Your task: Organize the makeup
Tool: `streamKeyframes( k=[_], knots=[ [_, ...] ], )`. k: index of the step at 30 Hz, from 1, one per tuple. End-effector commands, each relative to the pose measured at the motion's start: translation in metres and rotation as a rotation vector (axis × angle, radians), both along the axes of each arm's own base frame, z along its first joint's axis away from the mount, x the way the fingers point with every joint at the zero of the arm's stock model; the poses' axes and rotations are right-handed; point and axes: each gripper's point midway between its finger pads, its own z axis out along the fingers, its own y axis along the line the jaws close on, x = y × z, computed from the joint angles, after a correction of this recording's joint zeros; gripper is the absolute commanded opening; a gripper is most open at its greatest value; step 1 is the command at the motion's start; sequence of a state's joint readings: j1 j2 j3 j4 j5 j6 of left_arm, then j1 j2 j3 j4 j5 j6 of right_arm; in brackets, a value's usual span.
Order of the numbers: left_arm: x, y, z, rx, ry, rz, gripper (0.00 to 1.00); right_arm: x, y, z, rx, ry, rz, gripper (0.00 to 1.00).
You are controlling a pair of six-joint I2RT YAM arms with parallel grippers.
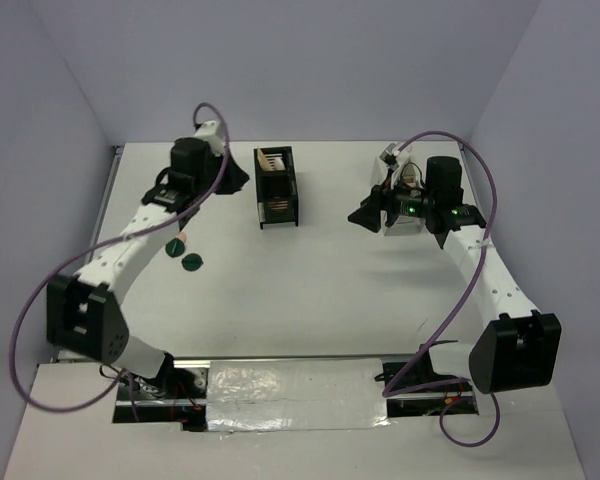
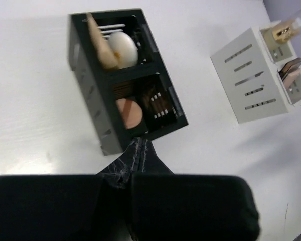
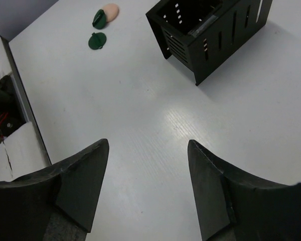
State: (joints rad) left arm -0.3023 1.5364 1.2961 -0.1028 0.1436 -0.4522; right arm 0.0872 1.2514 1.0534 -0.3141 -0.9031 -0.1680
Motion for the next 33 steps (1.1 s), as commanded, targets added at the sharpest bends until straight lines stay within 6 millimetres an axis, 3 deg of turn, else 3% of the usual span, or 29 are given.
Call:
streamKeyframes(
  k=[1,2,3,5,6,8,10,11,14,17,19,25,33],
  knots=[
    [-0.027,0.045,0.011,-0.031,-0.038,0.093,0.02,-0.003,0.001,0.012,-0.01,-0.044,0.035,0.72],
    [-0.034,0.054,0.005,-0.024,-0.021,0.115,0.1,-0.003,0.002,0.011,-0.011,-0.042,0.037,0.75],
    [-0.043,0.068,-0.008,-0.01,0.026,0.151,0.31,-0.002,0.002,0.012,-0.012,-0.041,0.035,0.77],
    [-0.065,0.088,-0.032,0.022,0.095,0.21,0.49,-0.002,0.003,0.01,-0.013,-0.029,0.039,0.79],
    [-0.08,0.102,-0.06,0.039,0.183,0.256,0.54,-0.002,0.003,0.009,-0.013,-0.026,0.038,0.79],
    [-0.095,0.119,-0.072,0.041,0.22,0.324,0.64,-0.001,0.004,0.006,-0.016,-0.018,0.036,0.8],
    [-0.112,0.137,-0.096,0.035,0.302,0.395,0.65,0.001,0.003,0.005,-0.02,-0.013,0.029,0.8],
    [-0.117,0.145,-0.104,0.026,0.339,0.446,0.75,0.002,0.003,0.004,-0.019,-0.011,0.027,0.8],
    [-0.133,0.165,-0.136,0.002,0.456,0.539,0.74,0.004,0.003,0.001,-0.021,0.003,0.022,0.8],
    [-0.136,0.168,-0.149,-0.014,0.515,0.576,0.7,0.004,0.004,0.0,-0.019,0.007,0.025,0.8],
    [-0.133,0.181,-0.156,0.029,0.544,0.641,0.69,0.005,0.003,-0.001,-0.019,0.012,0.024,0.8],
    [-0.123,0.185,-0.182,0.063,0.65,0.668,0.66,0.005,0.004,-0.003,-0.022,0.011,0.023,0.8],
    [-0.112,0.187,-0.201,0.087,0.684,0.673,0.62,0.005,0.003,-0.004,-0.025,0.011,0.016,0.81]
  ],
)
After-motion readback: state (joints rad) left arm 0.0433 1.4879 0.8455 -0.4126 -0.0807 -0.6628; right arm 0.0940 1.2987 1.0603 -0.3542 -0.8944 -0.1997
